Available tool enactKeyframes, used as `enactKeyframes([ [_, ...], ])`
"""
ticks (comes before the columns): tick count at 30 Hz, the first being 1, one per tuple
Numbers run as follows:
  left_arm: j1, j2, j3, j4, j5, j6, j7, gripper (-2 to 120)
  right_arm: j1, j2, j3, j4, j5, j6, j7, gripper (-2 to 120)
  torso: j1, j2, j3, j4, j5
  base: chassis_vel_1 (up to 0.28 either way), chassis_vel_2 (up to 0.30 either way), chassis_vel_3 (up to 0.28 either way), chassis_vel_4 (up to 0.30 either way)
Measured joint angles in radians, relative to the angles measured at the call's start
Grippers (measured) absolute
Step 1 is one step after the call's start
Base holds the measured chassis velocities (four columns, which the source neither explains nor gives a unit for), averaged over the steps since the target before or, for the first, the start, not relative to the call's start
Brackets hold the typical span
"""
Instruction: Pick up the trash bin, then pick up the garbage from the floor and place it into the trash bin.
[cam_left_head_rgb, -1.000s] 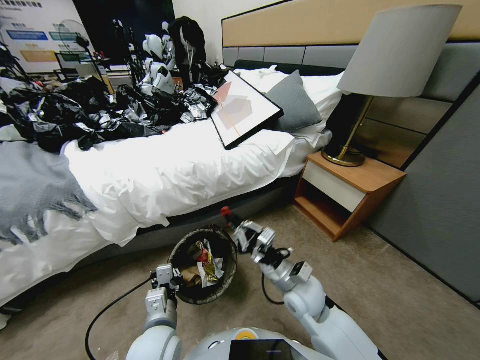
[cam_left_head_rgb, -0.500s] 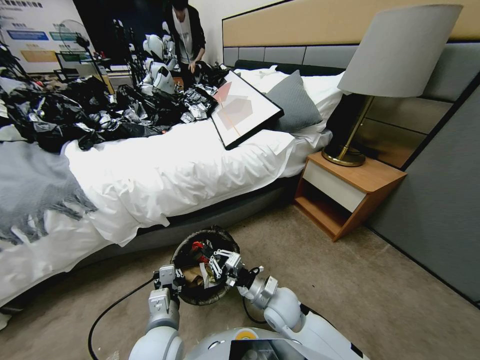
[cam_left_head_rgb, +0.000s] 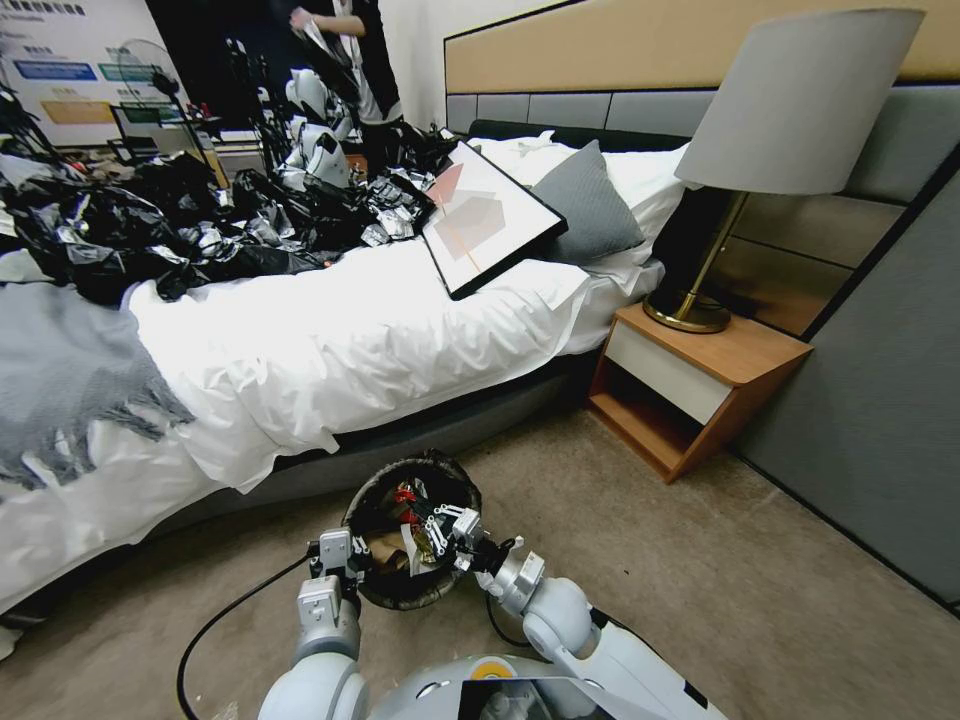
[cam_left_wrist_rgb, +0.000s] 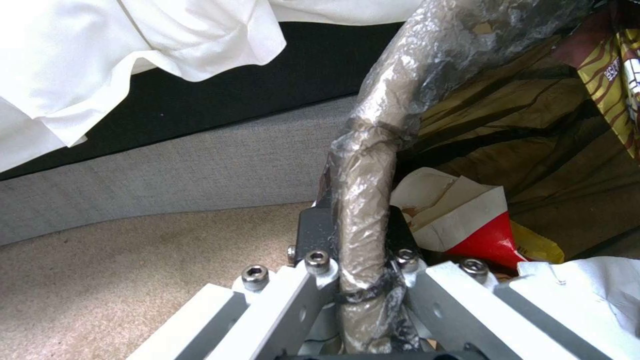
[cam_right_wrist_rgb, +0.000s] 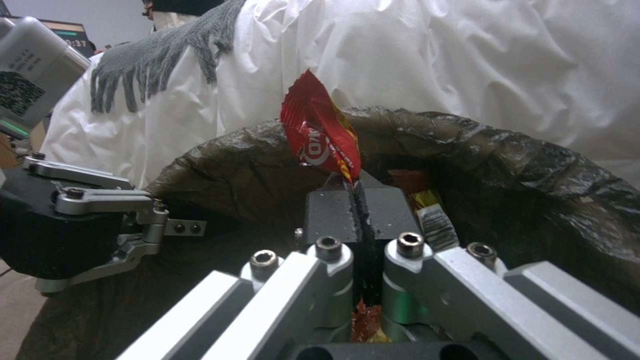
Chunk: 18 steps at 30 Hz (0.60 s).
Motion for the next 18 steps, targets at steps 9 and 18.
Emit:
enactKeyframes([
  [9, -0.001, 0.001, 0.0, 0.0, -0.001, 0.001, 0.0, 0, -0.011, -0.001, 0.006, -0.001, -0.008, -0.001, 0.003, 34, 0.0, 0.0, 0.0, -0.0001, 0.0, 0.0, 0.0, 0.0, 0.0],
  [18, -0.001, 0.003, 0.002, -0.001, -0.002, 0.002, 0.0, 0, -0.016, -0.01, 0.01, 0.008, -0.012, -0.002, 0.004, 65, 0.0, 0.0, 0.0, -0.0001, 0.0, 0.0, 0.0, 0.0, 0.0],
])
